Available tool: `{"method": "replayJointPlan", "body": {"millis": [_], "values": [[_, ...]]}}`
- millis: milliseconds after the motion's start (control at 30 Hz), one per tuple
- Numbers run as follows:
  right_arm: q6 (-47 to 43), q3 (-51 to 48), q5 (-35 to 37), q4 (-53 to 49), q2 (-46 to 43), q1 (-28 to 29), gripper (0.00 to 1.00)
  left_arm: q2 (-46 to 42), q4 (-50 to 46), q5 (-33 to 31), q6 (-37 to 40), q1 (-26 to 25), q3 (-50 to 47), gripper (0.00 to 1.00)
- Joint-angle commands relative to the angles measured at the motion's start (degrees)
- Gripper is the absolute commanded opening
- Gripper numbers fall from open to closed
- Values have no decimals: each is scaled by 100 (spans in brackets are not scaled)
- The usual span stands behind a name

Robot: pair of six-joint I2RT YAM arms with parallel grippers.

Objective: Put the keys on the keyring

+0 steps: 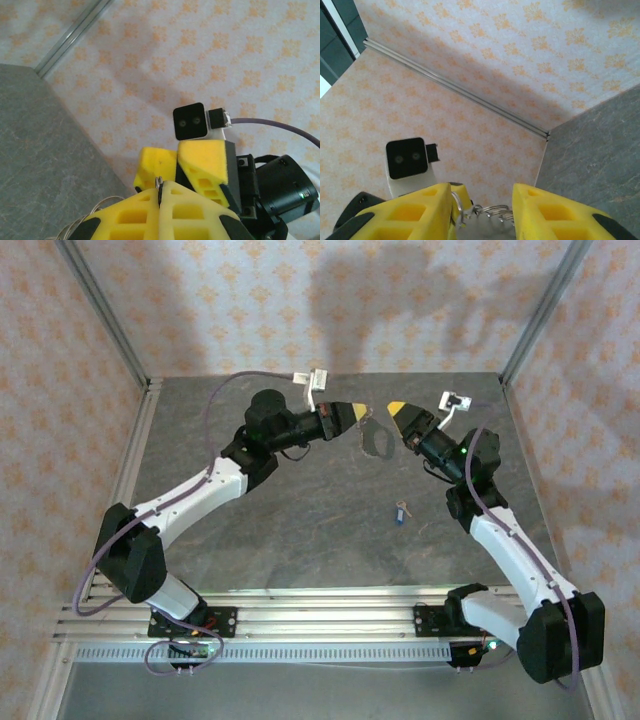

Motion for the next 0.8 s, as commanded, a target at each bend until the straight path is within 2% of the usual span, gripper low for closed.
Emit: {"method": "replayJointPlan", "body": {"millis": [0,400,767], "values": [[-236,17,-308,-18,-153,-39,36,94,-197,675,354,118,329,0],[381,-215,-564,1087,96,-3,34,308,-68,1108,263,161,494,0],[361,-228,-456,1206,308,297,31,417,51,1179,149,162,564,0]]}}
